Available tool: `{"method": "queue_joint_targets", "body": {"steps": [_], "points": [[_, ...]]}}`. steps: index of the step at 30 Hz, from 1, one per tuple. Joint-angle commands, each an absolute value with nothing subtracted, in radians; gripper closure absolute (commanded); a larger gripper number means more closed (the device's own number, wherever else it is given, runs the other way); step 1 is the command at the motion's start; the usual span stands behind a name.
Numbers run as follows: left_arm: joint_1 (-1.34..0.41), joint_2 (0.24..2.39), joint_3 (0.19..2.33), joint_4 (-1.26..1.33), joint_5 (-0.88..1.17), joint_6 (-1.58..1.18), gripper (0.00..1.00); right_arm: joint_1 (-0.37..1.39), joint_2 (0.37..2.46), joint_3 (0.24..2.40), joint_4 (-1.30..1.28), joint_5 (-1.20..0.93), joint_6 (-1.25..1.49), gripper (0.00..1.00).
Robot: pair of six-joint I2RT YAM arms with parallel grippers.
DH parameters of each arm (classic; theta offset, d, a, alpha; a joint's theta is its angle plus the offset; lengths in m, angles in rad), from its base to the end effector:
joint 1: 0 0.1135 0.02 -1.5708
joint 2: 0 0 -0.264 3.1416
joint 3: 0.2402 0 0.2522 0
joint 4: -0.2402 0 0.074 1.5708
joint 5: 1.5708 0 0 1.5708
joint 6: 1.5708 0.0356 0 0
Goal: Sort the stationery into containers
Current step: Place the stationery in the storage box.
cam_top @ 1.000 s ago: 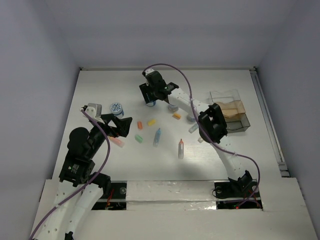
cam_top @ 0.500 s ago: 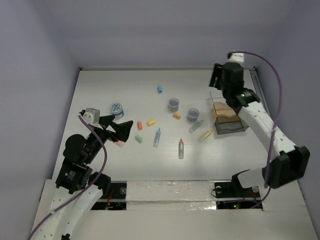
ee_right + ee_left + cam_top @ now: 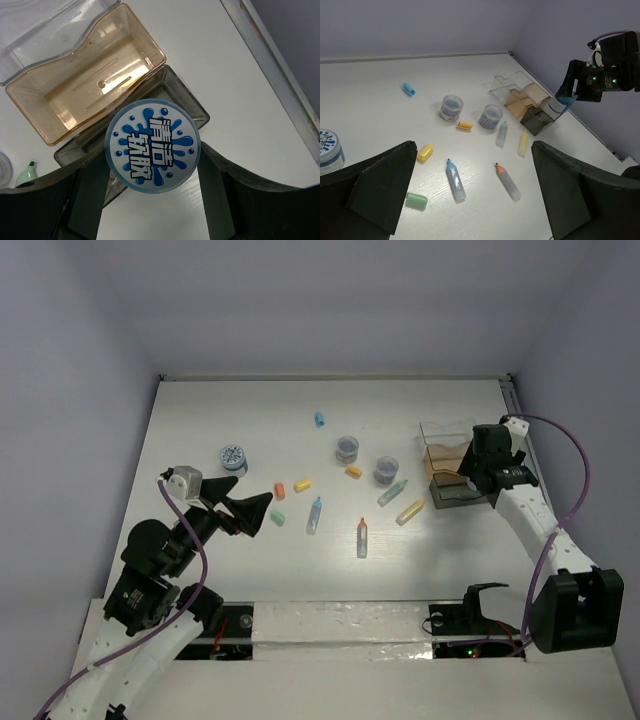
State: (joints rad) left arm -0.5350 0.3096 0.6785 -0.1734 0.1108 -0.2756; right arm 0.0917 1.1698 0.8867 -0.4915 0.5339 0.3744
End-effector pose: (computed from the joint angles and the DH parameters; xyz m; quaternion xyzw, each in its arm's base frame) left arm 0.0691 -0.0455 0.3595 0.1244 0.6229 -0.3365 0.6952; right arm 0.2443 0.0043 0.2725 0.2265 0.8659 -0.1502 0.4200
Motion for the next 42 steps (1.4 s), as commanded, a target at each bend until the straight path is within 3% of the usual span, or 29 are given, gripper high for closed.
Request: {"method": "queue_joint_targets", "body": {"steps": [1,30,33,40,42], "points": [[-0.548,0.295,0.680,-0.150,0.089,-0.285,0.01,0.078,1.150,0.916,-0.426,0.552,0.397,0.56],[-0.558,0.342,0.683,-0.158,0.091,-0.285,0.01,-0.014,1.289,0.876,-0.291,0.486,0.370,0.50],[-0.558,0.344,0.683,-0.158,0.094,-0.285,0.01,-0.014,1.290,0.871,-0.293,0.480,0.380,0.47],[-0.558,0.345,0.683,-0.158,0.092,-0.285,0.01,-0.014,1.272,0.868,-0.311,0.491,0.393,0.16],[-0.558,0.347,0.683,-0.158,0.092,-0.285,0.01,-0.014,1.253,0.868,-0.318,0.489,0.391,0.14]]}}
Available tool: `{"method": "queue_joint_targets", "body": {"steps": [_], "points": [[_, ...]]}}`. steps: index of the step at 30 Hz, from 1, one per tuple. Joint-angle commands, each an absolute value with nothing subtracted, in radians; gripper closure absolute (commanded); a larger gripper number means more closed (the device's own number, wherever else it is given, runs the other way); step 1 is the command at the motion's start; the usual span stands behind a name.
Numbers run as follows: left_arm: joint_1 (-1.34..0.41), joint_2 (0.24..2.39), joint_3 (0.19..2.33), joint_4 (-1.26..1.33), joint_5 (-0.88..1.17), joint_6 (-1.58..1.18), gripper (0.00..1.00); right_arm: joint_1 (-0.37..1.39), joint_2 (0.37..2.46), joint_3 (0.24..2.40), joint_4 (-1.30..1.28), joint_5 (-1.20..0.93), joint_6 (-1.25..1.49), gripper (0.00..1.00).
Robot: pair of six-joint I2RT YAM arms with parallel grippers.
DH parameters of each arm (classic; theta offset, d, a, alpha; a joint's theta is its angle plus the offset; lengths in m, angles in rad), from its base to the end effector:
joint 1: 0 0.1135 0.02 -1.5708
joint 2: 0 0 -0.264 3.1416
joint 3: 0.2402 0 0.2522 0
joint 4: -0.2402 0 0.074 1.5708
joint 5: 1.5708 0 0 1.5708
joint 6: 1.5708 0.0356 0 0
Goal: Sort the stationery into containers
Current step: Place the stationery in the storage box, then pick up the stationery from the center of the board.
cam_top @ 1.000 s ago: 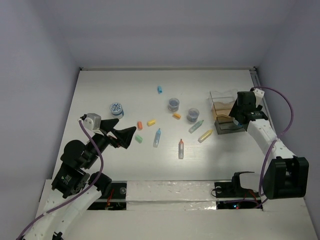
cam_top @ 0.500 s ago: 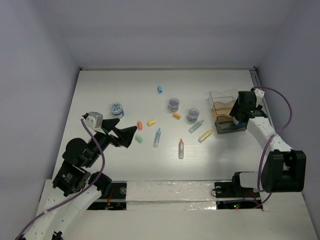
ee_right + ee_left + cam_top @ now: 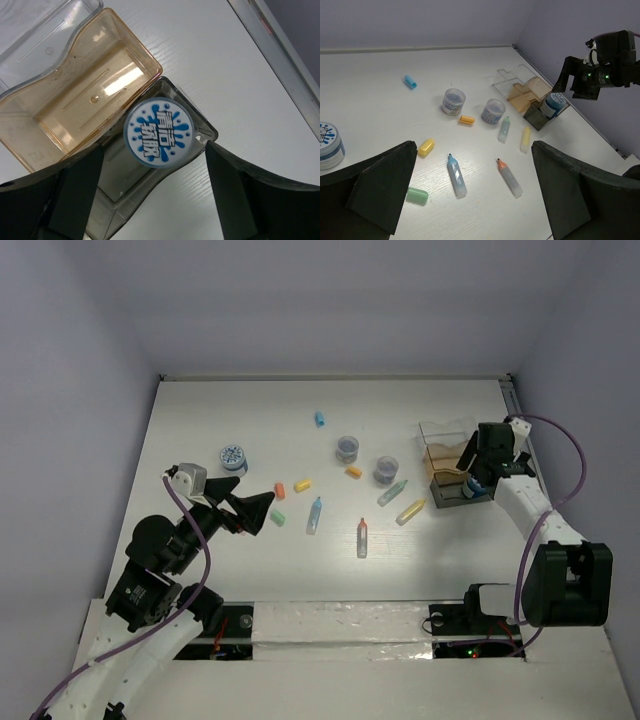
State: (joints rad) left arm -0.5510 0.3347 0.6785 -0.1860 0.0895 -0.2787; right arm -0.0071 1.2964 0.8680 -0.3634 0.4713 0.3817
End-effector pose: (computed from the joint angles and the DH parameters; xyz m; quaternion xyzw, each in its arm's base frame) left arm 0.0743 -0.0494 0.3565 0.1217 0.6379 -0.3328 0.6837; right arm 0.2704 -0.0181 0.2452 0.2608 0.8655 -0.1435 0.4030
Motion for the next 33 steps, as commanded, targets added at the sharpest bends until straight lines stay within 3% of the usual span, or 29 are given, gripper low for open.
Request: {"method": "queue_joint_targets", "body": {"steps": [1,6,7,10,13,18,25,33], "points": [[-0.558,0.347,0.683,-0.158,0.091,-0.285,0.01,-0.014,1.247,0.871,-0.318,0.486,0.388,0.09],[-0.558,0.350,0.683,-0.160,0.087,-0.287,0.01,-0.014,1.201,0.911,-0.344,0.422,0.370,0.05],[-0.558,0.350,0.683,-0.160,0.084,-0.287,0.01,-0.014,1.175,0.922,-0.331,0.381,0.358,0.00],[-0.558,0.357,0.686,-0.166,0.058,-0.296,0.01,0.014,1.151,0.949,-0.284,0.166,0.348,0.00],[-0.548,0.364,0.696,-0.181,-0.021,-0.336,0.01,0.174,1.205,1.008,-0.270,0.095,0.322,0.00],[-0.538,0.357,0.724,-0.239,-0.199,-0.391,0.01,0.516,1.453,1.221,-0.220,0.010,0.269,0.00],[-0.529,0.305,0.773,-0.281,-0.455,-0.397,0.01,0.802,1.889,1.636,-0.170,-0.089,0.160,0.00],[-0.529,0.341,0.853,-0.298,-0.542,-0.365,0.01,0.940,2.363,2.245,-0.399,-0.043,0.045,0.00]]}}
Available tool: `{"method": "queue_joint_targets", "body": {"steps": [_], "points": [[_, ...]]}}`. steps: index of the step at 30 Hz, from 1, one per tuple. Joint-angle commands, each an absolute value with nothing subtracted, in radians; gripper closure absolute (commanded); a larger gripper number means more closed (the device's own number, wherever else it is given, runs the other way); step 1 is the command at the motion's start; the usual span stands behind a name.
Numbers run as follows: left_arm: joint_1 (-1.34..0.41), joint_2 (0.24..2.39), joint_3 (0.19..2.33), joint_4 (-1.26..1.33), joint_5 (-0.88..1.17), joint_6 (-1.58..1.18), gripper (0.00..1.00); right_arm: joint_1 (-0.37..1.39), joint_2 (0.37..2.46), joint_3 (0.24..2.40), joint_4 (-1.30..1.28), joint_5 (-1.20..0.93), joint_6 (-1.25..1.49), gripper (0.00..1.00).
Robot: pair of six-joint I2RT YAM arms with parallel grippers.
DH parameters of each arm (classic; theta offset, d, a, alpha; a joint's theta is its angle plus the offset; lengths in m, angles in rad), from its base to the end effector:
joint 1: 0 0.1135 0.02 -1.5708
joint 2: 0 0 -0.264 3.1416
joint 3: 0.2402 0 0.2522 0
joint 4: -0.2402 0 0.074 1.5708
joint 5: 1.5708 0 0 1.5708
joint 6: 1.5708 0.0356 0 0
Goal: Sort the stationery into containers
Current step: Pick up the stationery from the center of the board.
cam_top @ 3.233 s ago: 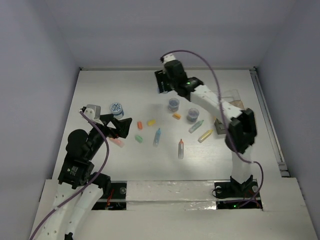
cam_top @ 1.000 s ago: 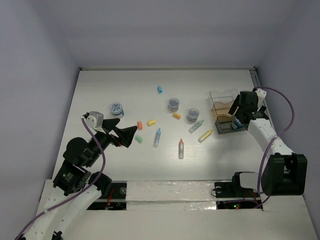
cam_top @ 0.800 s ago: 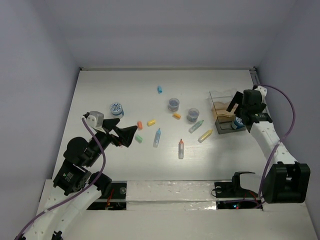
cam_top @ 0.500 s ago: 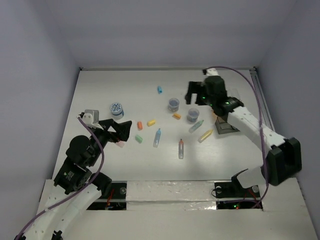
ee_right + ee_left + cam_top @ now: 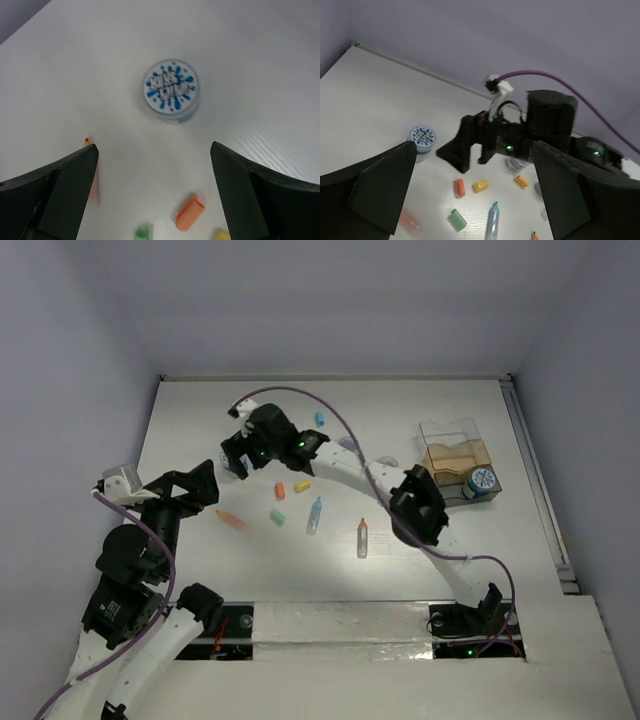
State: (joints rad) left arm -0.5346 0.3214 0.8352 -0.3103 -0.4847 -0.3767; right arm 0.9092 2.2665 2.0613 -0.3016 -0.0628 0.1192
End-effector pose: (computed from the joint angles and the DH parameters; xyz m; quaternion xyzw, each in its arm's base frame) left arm 0.0572 -0.0146 0.3909 -0.1371 0.6259 -0.1951 0.7425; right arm 0.3282 0.4251 0.2718 -0.3462 0.7889 0.2729 0.4281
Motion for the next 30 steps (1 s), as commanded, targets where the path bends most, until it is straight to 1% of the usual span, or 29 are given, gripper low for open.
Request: {"method": "queue_joint_targets", "body": {"steps": [1,2,7,10,13,19,24,30], "points": [[-0.529,0.341,0.850,-0.296,-0.535,-0.370,0.01,0.940,2.399,2.290,-0.443,-0.031,0.037,0.00],[-0.529,0.341,0.845,-0.293,-0.532,-0.376,0.01,0.951,2.428,2.357,-0.459,-0.017,0.035,0.00],[-0.529,0.333,0.808,-0.272,-0.468,-0.368,0.01,0.951,2.536,2.421,-0.422,-0.006,0.061,0.00],[-0.529,0.336,0.795,-0.273,-0.465,-0.364,0.01,0.951,2.598,2.488,-0.423,0.046,0.069,0.00],[-0.529,0.331,0.781,-0.270,-0.453,-0.365,0.01,0.951,2.641,2.526,-0.399,0.049,0.081,0.00],[-0.529,0.324,0.746,-0.256,-0.416,-0.373,0.01,0.951,2.695,2.552,-0.295,0.086,0.089,0.00],[-0.529,0.344,0.739,-0.241,-0.388,-0.367,0.01,0.951,2.730,2.572,-0.204,0.022,0.098,0.00],[-0.529,0.364,0.736,-0.236,-0.365,-0.356,0.01,0.951,2.744,2.583,-0.153,0.025,0.103,0.03]]}}
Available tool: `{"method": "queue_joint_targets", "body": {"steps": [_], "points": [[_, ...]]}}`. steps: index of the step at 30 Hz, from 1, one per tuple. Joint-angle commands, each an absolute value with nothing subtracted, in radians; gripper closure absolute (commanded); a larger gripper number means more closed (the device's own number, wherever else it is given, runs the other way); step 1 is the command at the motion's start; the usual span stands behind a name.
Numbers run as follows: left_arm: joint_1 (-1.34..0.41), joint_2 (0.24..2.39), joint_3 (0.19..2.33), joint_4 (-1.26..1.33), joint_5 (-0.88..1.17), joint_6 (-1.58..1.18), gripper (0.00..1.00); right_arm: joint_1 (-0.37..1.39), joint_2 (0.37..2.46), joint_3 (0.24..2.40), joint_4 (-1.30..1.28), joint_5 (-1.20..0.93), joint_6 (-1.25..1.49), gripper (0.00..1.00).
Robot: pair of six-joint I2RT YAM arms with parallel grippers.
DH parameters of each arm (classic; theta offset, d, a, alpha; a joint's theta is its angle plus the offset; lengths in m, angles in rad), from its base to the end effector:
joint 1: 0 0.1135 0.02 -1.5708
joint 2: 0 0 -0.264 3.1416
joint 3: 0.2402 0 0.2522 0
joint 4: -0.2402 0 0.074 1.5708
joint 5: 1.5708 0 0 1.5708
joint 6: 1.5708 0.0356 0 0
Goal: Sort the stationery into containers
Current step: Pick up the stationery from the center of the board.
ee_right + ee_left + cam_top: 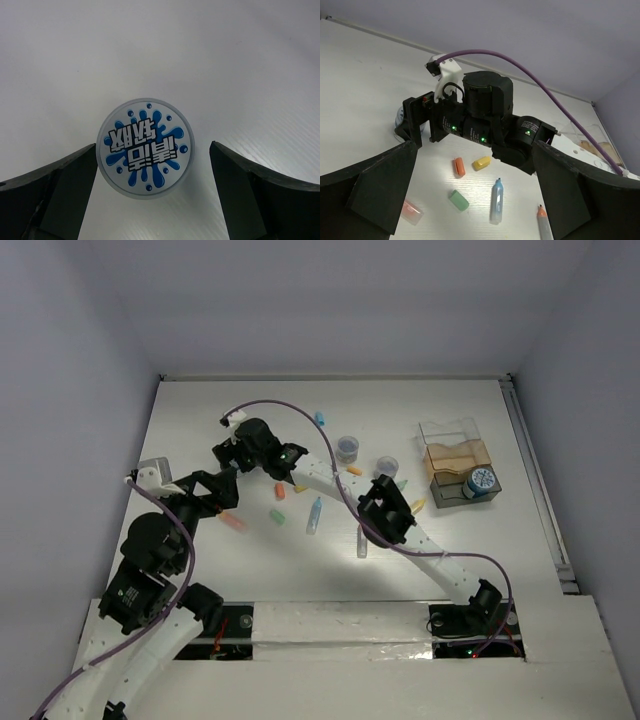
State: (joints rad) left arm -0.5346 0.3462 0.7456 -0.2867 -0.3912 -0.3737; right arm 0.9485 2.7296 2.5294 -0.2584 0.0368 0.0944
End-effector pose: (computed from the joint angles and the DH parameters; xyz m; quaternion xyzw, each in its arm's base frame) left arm 0.0760 -0.0292 0.3656 -0.0920 0.6630 -0.2046 0.7142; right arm 0.3579 0.4966 0.1808 -0.3429 0.7769 0.2494 0.4654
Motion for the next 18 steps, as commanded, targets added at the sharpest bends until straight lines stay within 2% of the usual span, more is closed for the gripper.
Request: {"method": "queue_joint_targets", "body": {"steps": [1,4,5,7,8,10,16,18], "points": [[-0.529,0.365,0.736,-0.232,-0.357,-0.354,0.01,0.951,2.746,2.583,-0.138,0.023,0.103,0.04],[-0.529,0.373,0.735,-0.224,-0.345,-0.345,0.01,0.951,2.752,2.591,-0.118,0.023,0.103,0.14],[-0.520,0.376,0.735,-0.222,-0.345,-0.344,0.01,0.951,2.763,2.598,-0.121,0.023,0.103,0.21],[-0.520,0.380,0.736,-0.224,-0.342,-0.342,0.01,0.951,2.763,2.599,-0.127,0.032,0.107,0.25],[-0.520,0.380,0.736,-0.222,-0.342,-0.342,0.01,0.951,2.751,2.577,-0.123,0.037,0.109,0.32],[-0.520,0.377,0.736,-0.222,-0.342,-0.339,0.01,0.951,2.725,2.541,-0.109,0.052,0.110,0.40],[-0.511,0.374,0.738,-0.219,-0.347,-0.337,0.01,0.951,2.622,2.453,-0.037,0.080,0.117,0.49],[-0.511,0.379,0.748,-0.218,-0.347,-0.336,0.01,0.951,2.559,2.406,-0.011,0.077,0.132,0.49]]}}
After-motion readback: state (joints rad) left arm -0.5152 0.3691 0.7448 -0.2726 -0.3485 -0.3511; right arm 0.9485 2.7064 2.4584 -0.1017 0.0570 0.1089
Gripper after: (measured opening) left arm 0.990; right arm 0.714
